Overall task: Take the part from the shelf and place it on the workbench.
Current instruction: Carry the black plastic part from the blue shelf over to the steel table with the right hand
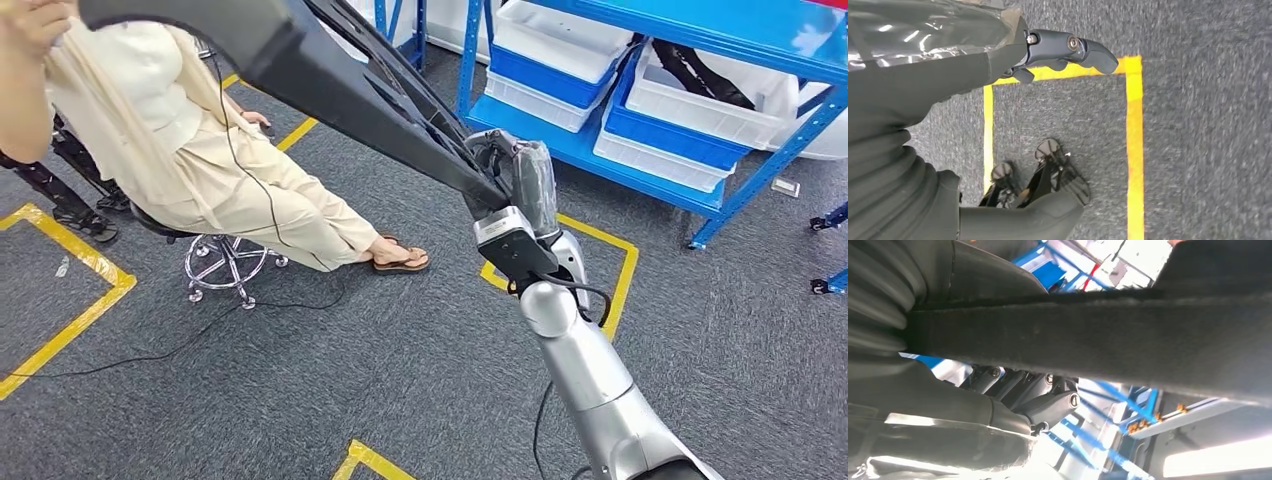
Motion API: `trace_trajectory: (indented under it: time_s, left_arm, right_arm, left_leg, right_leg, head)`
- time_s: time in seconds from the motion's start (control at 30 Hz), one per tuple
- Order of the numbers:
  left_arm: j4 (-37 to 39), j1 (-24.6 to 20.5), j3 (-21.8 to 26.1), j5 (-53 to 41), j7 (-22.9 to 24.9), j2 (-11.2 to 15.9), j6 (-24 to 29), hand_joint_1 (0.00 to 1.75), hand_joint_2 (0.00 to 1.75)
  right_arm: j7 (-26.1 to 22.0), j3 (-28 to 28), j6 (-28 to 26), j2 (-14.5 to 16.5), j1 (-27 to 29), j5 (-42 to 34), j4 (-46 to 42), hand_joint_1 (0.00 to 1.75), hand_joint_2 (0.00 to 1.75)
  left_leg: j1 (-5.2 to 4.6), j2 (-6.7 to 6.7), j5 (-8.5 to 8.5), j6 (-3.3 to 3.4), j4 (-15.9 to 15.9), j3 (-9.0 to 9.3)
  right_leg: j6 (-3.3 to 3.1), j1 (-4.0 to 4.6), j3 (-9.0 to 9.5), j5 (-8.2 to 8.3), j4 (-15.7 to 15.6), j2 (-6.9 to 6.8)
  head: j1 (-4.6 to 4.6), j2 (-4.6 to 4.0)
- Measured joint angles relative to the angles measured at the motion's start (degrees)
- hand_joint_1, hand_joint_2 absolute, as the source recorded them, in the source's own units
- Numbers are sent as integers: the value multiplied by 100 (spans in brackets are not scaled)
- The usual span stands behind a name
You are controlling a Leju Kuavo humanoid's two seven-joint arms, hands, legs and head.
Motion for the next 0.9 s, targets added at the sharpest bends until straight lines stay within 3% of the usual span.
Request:
trace_trajectory:
  time_s: [0.07, 0.1, 0.13, 0.17, 0.23, 0.3, 0.37, 0.4, 0.47, 0.53, 0.57, 0.6, 0.63, 0.7, 0.77, 0.8, 0.83, 0.9]
  left_arm:
    - [0, -3, -1, -30, 10, 4, -28, 0, 175]
    - [0, -1, -2, -44, 12, 3, -48, 0, 175]
    - [0, 2, -4, -59, 12, 1, -76, 0, 175]
    - [0, 5, -6, -72, 9, -1, -101, 0, 175]
    - [0, 7, -13, -97, -1, -2, -135, 0, 175]
    - [0, 8, -16, -107, -13, -1, -147, 0, 175]
    - [0, 22, -17, -109, -17, -1, -150, 0, 175]
    - [0, 31, -17, -110, -17, 3, -151, 0, 175]
    - [0, 34, -17, -110, -18, 11, -151, 0, 175]
    - [0, 21, -18, -110, -22, 15, -155, 0, 175]
    - [0, 18, -19, -107, -24, 14, -155, 0, 175]
    - [0, 17, -18, -100, -26, 13, -145, 0, 175]
    - [0, 18, -15, -84, -28, 15, -123, 0, 175]
    - [0, 18, -1, -35, -21, 26, -32, 0, 175]
    - [0, 4, 20, 14, 3, 37, 81, 0, 175]
    - [0, -7, 34, 32, 18, 40, 133, 0, 175]
    - [0, -18, 49, 45, 32, 40, 184, 0, 175]
    - [0, -29, 83, 72, 48, 37, 273, 0, 175]
  right_arm:
    - [-4, -4, -42, -41, 46, -7, -4, 175, 175]
    - [-4, -7, -59, -65, 81, -7, -10, 175, 175]
    - [-3, -12, -74, -85, 114, -4, -23, 175, 175]
    - [-3, -21, -87, -100, 140, 3, -46, 175, 175]
    - [-3, -43, -108, -120, 168, 19, -108, 175, 175]
    - [-3, -55, -125, -126, 176, 27, -161, 175, 175]
    - [-3, -56, -133, -123, 181, 28, -195, 175, 175]
    - [-3, -57, -135, -120, 181, 29, -209, 175, 175]
    - [-3, -57, -137, -113, 183, 33, -238, 175, 175]
    - [-3, -56, -139, -108, 190, 53, -256, 175, 175]
    - [-2, -56, -139, -107, 195, 75, -258, 175, 175]
    - [-2, -56, -138, -103, 199, 104, -256, 175, 175]
    - [-2, -56, -133, -95, 197, 136, -252, 175, 175]
    - [-2, -54, -104, -54, 156, 186, -234, 175, 175]
    - [-4, -42, -57, 10, 63, 219, -200, 175, 175]
    - [-6, -30, -34, 42, 4, 227, -173, 175, 175]
    - [-9, -13, -14, 76, -58, 231, -136, 175, 175]
    - [-16, 33, 23, 153, -178, 231, -53, 175, 175]
  left_leg:
    - [-15, -120, 1, 41, -3, -2]
    - [-25, -189, -1, 46, -2, -1]
    - [-35, -259, -2, 49, 0, 3]
    - [-44, -329, -3, 48, 3, 9]
    - [-60, -449, -7, 40, 16, 16]
    - [-79, -536, -16, 6, 33, 0]
    - [-82, -602, -10, -48, 30, -24]
    - [-73, -583, -18, -75, 44, -37]
    - [-68, -370, -172, -134, 269, -143]
    - [-55, -106, -534, -190, 939, -465]
    - [-42, -52, -698, -213, 1327, -659]
    - [-32, -24, -791, -230, 1619, -810]
    - [-25, -9, -768, -239, 1696, -854]
    - [-20, 52, -460, -226, 1182, -588]
    - [-49, 275, -172, -169, 397, -162]
    - [-70, 345, -109, -136, 169, -43]
    - [-93, 374, -97, -107, 71, 1]
    - [-97, 245, -67, -46, 43, -7]
  right_leg:
    - [-24, 8, -426, -296, 823, 170]
    - [-9, 18, -574, -342, 1063, 200]
    - [20, 29, -621, -294, 1087, 217]
    - [55, 37, -540, -149, 853, 239]
    - [90, 38, -192, 216, 31, 365]
    - [16, 51, 44, 422, -490, 468]
    - [-102, 73, 82, 464, -556, 432]
    - [-148, 60, 89, 479, -565, 397]
    - [-246, 26, 111, 502, -596, 312]
    - [-314, 32, 122, 497, -606, 217]
    - [-328, 43, 123, 491, -605, 162]
    - [-332, 52, 124, 487, -605, 104]
    - [-335, 57, 126, 483, -604, 48]
    - [-333, 61, 137, 473, -603, -47]
    - [-304, 96, 154, 450, -599, -119]
    - [-282, 119, 161, 438, -598, -153]
    - [-261, 139, 166, 427, -599, -194]
    - [-215, 158, 164, 408, -600, -272]
  head:
    - [5, 0]
    - [5, 0]
    - [6, 0]
    - [5, 0]
    - [4, 0]
    - [2, 0]
    - [-1, 0]
    - [-2, 0]
    - [-16, 0]
    - [-32, 0]
    - [-33, 0]
    - [-33, 0]
    - [-33, 0]
    - [-33, 0]
    - [-31, 0]
    - [-25, 0]
    - [-20, 0]
    - [-11, 0]
